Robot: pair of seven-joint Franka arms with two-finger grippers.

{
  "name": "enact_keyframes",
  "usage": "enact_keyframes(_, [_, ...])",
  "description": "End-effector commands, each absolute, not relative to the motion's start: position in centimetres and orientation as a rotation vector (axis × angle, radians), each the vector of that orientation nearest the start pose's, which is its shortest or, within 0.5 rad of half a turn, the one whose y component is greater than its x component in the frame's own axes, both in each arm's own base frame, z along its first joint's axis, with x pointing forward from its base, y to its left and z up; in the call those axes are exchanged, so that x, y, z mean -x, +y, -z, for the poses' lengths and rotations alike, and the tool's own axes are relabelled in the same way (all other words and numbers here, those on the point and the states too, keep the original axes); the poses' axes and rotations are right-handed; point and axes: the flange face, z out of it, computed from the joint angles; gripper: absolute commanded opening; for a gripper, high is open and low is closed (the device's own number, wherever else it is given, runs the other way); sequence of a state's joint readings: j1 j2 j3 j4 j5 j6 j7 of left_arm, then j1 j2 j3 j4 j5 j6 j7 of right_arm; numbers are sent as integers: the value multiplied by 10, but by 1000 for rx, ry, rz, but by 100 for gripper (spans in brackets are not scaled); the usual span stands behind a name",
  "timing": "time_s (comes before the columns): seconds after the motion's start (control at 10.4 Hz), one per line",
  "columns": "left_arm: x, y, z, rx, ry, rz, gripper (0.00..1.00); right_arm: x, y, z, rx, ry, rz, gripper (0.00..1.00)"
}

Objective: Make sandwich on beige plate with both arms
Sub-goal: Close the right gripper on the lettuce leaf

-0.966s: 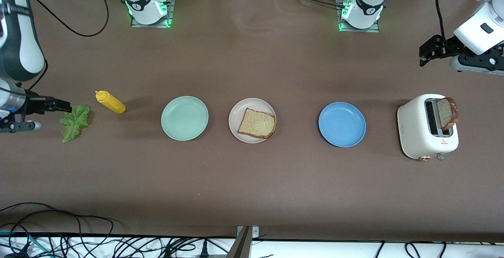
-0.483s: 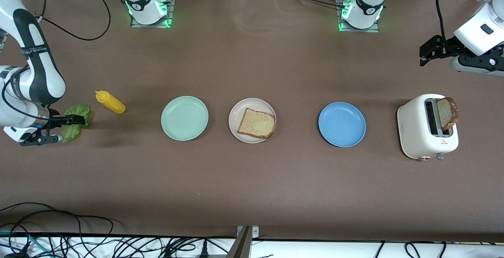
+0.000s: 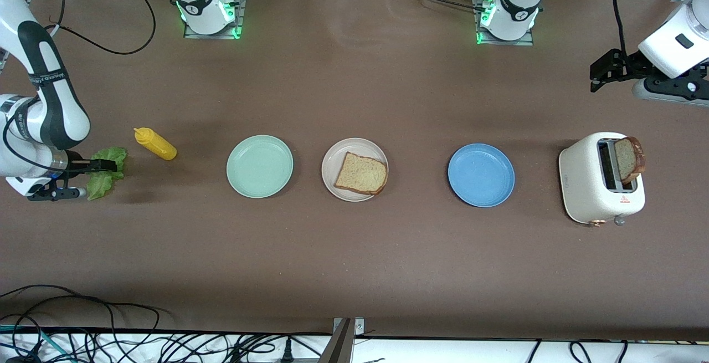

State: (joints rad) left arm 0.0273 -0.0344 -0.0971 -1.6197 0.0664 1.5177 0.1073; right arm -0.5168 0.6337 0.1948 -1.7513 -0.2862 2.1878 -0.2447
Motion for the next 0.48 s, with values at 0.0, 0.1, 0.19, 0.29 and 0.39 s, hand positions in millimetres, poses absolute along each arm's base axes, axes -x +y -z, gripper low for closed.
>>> enact_keyframes(0.0, [-534,-26,-617,3084,254,-116,100,-607,-225,-190,3172,-163,-318,98])
enact_keyframes(0.1, [-534,-26,-617,3084,252,-116,100,-607,-226,-187,3169,-159,-319,96])
enact_keyframes(0.19, [-534,-23,-617,3085,247,-116,100,-606,-226,-186,3167,-161,-325,82])
enact_keyframes(0.29, [-534,-21,-617,3086,240,-117,100,-604,-226,-181,3162,-160,-335,70])
enact_keyframes(0.39, [-534,-21,-617,3086,235,-116,100,-604,-226,-179,3159,-162,-339,65])
